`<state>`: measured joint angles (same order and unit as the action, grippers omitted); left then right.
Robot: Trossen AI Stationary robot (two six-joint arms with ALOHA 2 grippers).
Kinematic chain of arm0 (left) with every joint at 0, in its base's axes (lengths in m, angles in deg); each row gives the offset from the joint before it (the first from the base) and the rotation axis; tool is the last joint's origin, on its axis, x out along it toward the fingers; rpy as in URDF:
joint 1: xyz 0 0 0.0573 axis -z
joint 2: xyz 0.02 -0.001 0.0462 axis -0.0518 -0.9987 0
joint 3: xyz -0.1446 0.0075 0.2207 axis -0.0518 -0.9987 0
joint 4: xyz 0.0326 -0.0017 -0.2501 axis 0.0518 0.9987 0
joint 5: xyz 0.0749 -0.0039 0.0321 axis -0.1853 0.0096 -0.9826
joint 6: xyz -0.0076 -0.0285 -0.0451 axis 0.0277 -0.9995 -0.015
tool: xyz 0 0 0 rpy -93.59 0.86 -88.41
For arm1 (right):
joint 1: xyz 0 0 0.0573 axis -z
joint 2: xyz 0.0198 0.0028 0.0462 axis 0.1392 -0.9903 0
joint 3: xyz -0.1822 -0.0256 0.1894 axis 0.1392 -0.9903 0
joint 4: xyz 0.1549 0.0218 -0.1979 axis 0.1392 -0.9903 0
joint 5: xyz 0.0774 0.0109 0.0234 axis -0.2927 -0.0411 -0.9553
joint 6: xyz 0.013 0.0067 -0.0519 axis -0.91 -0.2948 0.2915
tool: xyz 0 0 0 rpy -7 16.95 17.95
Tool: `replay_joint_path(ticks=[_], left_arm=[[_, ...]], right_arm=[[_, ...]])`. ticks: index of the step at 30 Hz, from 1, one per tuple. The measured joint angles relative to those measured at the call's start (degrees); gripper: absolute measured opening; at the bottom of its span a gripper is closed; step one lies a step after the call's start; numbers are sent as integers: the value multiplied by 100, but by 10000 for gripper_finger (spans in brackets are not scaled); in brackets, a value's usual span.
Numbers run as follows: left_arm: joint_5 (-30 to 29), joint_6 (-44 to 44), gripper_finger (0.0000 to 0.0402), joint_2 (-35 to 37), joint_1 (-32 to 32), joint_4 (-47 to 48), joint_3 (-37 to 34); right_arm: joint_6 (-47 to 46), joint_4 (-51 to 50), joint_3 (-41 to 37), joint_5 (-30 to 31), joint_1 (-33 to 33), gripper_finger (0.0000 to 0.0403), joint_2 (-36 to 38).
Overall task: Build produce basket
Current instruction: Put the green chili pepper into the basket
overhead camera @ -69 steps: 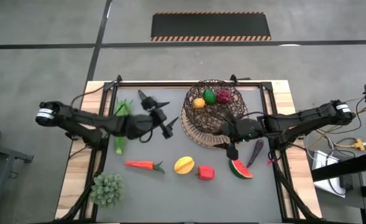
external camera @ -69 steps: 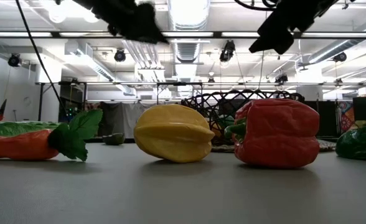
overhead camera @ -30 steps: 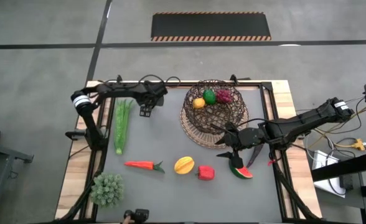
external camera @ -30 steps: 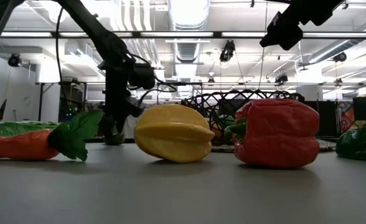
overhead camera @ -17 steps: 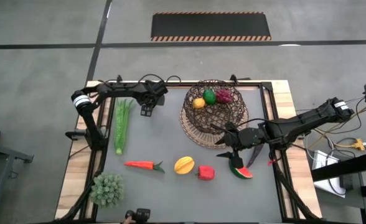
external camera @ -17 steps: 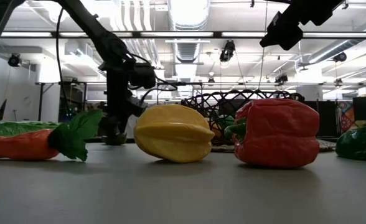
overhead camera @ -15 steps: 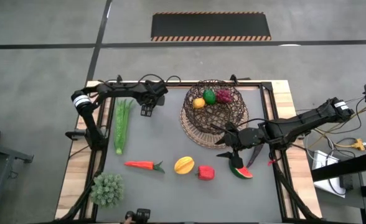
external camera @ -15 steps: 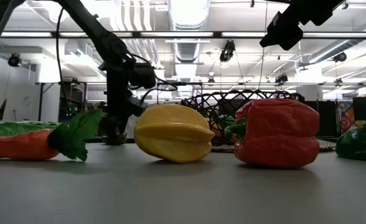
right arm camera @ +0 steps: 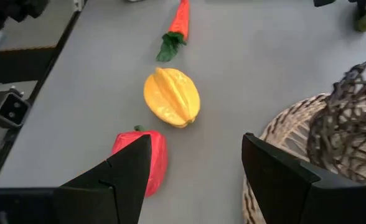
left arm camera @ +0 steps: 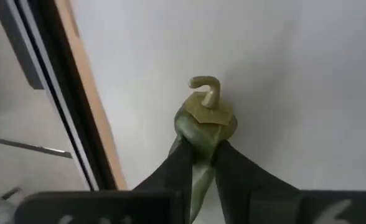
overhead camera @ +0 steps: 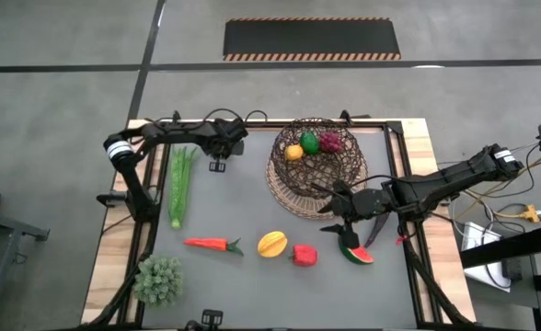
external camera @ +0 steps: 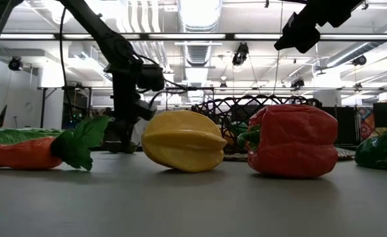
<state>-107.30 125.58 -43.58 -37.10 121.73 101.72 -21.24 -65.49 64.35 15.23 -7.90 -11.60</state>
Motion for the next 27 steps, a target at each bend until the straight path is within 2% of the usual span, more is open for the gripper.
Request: replay_joint_path(ticks=[3,8,15,18,22,27], left_arm=[[-13,-221,30,184,53,91,-22],[30,-891,29,952,267,43,-22],[765,-2310,29,2215,888,-69,-32],[1100,-2938,29,2659,1307,-455,-87],[1192,-3458,29,3059,2022,-1381,-310],[1211,-3822,29,3239,2876,-2569,-597]], right_arm=[[62,2,0,259,0,233,0],[249,274,-2,500,-9,233,-21],[526,985,-5,610,-7,233,-219],[971,1566,-17,767,-7,233,-453],[1513,2583,-17,1175,4,233,-898],[1912,3660,-20,2000,51,233,-1457]])
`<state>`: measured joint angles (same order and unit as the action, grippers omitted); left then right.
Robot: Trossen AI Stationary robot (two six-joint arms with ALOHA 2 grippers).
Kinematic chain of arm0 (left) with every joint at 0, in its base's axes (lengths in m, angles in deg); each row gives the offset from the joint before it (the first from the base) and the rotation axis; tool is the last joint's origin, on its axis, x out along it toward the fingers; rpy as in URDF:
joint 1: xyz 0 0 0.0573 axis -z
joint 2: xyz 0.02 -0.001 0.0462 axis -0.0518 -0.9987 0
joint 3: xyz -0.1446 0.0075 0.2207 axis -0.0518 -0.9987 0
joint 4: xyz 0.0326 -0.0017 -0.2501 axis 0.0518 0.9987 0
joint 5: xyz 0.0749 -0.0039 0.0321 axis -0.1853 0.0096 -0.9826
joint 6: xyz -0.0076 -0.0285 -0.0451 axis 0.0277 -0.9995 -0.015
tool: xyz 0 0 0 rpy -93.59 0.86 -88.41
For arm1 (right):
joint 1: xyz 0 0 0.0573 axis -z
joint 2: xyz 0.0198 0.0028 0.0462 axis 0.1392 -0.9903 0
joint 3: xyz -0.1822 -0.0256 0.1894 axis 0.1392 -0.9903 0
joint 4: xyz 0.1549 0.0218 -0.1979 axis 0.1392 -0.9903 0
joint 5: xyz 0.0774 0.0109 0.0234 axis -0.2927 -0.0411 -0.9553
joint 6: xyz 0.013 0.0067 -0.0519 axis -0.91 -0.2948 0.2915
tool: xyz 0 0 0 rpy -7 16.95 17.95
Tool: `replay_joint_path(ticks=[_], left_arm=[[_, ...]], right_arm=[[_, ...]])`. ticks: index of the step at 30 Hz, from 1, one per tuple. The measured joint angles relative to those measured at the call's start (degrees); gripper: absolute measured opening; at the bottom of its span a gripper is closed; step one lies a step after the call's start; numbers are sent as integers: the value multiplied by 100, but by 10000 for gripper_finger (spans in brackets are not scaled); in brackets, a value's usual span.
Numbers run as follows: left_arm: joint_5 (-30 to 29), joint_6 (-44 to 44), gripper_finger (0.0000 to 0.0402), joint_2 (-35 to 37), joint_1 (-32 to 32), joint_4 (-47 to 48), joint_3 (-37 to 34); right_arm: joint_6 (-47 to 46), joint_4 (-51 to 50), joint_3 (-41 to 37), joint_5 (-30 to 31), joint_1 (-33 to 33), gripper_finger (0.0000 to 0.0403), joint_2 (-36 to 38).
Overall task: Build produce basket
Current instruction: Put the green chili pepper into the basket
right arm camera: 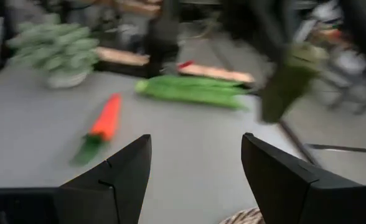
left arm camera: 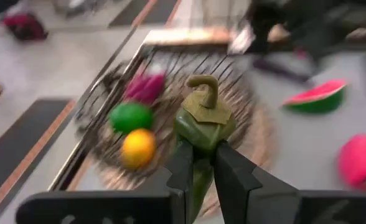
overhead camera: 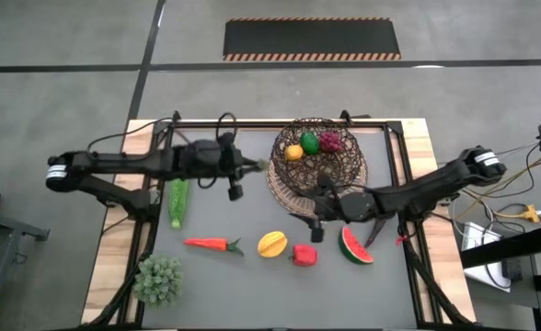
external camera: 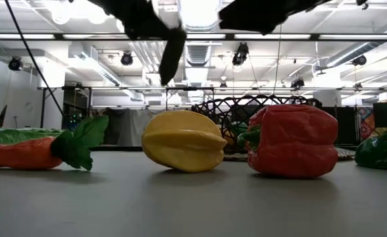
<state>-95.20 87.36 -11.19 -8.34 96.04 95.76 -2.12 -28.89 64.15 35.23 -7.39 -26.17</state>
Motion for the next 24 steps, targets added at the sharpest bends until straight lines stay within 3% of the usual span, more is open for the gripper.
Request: replay_joint_path(ticks=[3,10,24], left_arm=[[-7,-116,29,-22,405,-805,-181],[-39,-414,29,-114,894,-2030,-588],[-47,-560,29,-887,973,-4203,-983]], right_arm=[[120,460,0,427,72,233,-242],[229,1033,0,430,212,233,-483],[237,1285,2,438,282,233,-423]])
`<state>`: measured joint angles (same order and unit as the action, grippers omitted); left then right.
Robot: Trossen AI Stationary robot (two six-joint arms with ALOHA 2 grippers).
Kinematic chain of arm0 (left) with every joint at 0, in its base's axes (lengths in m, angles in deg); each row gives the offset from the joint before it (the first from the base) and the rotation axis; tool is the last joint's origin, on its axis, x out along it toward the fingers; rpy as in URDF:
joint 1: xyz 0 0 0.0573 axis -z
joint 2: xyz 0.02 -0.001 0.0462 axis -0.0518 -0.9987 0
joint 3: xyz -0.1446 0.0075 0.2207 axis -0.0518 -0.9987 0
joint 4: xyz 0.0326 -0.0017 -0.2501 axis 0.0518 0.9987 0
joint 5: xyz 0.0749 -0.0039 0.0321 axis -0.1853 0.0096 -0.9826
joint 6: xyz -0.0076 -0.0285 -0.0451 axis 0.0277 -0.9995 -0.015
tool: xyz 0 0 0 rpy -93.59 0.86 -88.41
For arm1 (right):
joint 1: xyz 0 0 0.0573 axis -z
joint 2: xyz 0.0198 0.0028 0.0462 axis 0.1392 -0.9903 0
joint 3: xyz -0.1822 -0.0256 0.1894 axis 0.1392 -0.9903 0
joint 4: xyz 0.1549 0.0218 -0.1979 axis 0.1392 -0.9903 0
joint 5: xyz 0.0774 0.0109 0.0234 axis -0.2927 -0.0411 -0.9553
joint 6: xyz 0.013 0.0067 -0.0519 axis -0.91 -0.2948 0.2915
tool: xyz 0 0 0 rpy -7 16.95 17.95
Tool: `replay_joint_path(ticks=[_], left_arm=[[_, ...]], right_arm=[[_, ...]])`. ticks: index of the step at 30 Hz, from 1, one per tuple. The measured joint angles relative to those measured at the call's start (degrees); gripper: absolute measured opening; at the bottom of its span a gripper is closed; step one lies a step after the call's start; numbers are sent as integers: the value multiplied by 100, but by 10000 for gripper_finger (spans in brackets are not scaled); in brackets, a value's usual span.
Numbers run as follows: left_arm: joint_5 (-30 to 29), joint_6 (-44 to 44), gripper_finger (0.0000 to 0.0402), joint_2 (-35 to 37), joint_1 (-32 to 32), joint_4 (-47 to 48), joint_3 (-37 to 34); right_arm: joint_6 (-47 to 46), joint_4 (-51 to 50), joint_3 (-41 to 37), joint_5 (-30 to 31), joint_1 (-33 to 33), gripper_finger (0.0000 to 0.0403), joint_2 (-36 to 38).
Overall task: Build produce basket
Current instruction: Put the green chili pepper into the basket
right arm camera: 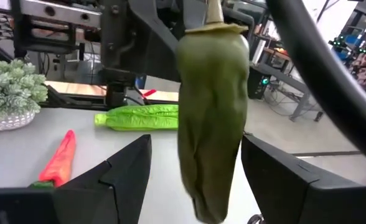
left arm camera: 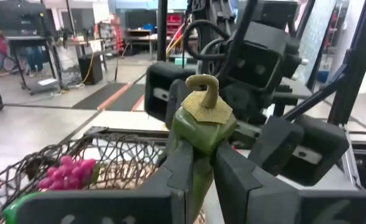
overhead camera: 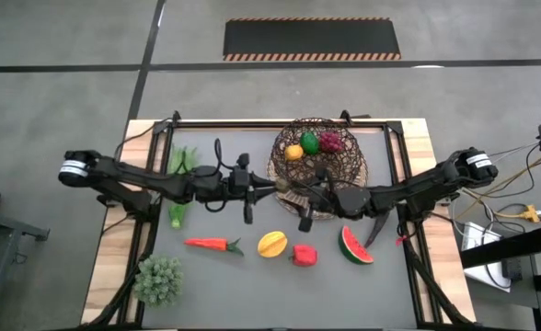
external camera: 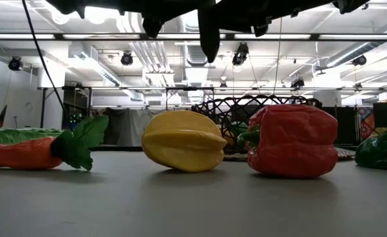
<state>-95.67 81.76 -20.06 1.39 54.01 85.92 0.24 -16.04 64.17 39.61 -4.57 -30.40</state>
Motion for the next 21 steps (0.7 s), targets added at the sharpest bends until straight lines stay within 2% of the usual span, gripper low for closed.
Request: replay_joint_path(ticks=[6,17,21], left_arm=[[20,0,29,-156,0,-165,13],[22,11,29,-153,2,-231,7],[22,13,34,-151,2,-232,-1]], right_arm=[[-6,-12,0,3,23,205,0],[23,-38,0,-14,25,48,4],[40,-58,0,-32,25,41,7]])
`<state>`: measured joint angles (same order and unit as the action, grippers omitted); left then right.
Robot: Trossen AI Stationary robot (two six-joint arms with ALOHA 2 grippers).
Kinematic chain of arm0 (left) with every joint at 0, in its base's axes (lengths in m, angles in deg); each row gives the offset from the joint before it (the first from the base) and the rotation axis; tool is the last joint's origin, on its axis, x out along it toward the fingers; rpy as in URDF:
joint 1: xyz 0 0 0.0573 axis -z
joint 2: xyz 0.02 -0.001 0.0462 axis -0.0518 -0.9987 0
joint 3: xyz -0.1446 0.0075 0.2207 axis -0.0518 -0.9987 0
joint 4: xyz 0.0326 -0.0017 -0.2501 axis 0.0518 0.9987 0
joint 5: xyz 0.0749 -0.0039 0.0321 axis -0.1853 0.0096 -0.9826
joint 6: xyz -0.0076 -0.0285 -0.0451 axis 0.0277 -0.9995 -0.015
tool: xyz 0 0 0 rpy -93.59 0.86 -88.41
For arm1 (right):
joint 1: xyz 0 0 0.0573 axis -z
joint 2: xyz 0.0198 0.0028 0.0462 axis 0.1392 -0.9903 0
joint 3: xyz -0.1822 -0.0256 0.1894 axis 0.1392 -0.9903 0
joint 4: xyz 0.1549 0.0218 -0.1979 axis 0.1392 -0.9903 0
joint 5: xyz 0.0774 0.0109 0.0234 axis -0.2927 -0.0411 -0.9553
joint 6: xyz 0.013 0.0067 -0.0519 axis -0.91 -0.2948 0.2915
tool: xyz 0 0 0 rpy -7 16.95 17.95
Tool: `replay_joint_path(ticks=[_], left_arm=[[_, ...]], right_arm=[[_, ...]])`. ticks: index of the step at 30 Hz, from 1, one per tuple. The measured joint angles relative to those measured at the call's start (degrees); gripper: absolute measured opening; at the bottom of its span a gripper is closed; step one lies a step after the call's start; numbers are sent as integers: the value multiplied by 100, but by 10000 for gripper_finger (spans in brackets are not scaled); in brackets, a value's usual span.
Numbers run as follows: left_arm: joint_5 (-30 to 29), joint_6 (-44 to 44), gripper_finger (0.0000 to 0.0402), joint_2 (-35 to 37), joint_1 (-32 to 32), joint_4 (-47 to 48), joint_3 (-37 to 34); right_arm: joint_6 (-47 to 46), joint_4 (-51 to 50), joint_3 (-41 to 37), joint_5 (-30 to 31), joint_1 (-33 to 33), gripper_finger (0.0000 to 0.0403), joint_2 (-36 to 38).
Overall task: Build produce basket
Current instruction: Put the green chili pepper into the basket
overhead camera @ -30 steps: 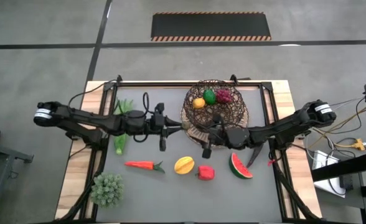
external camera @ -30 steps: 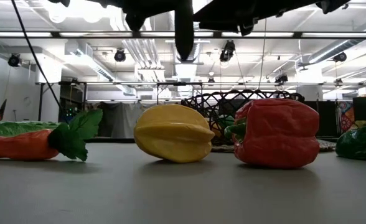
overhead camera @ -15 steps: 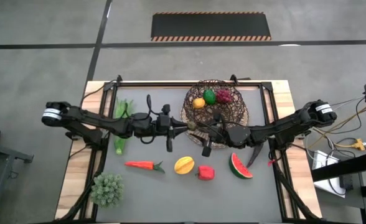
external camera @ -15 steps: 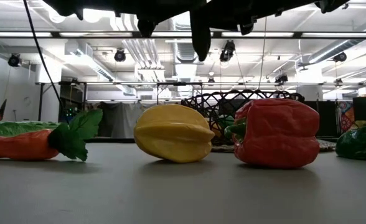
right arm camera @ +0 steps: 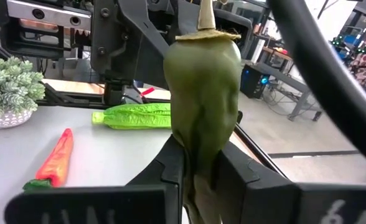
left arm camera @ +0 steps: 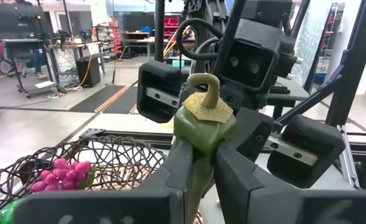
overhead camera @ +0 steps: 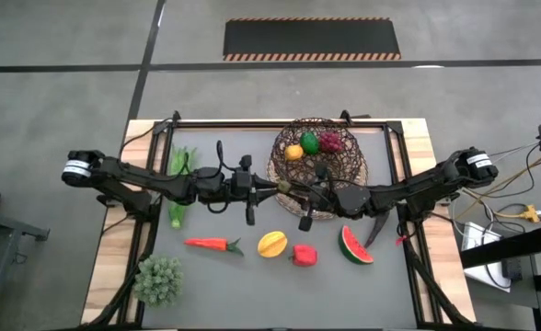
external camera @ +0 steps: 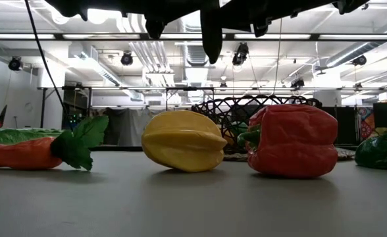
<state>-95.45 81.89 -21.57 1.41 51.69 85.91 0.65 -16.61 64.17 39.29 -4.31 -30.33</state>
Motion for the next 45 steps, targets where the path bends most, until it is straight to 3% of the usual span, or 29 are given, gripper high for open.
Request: replay_joint_path(ticks=[11,16,23,26,31,35,38,41,45], left_arm=[[-6,325,153,86,0,1,-47],[-43,732,193,314,-16,73,-76],[-127,1282,206,869,-22,496,-93],[-133,1384,206,1119,-22,618,-169],[-133,1404,206,1403,-24,784,-267],[-135,1516,206,1629,-24,756,-485],[-216,1520,206,1816,-24,747,-614],[-225,1527,206,1935,-24,746,-706],[-227,1642,206,2050,-24,446,-921]], right_arm=[[-6,-89,2,5,0,44,25],[-477,-598,4,13,150,43,298],[-1590,-2627,478,13,718,43,745],[-1623,-3757,866,-185,1100,43,754],[-202,-4898,1284,-1555,1960,43,664],[771,-4976,1344,-3587,2905,43,671],[695,-4486,1254,-4937,3598,43,571],[313,-3855,1074,-5381,4048,43,338],[-200,-2784,726,-5295,4155,43,-108]])
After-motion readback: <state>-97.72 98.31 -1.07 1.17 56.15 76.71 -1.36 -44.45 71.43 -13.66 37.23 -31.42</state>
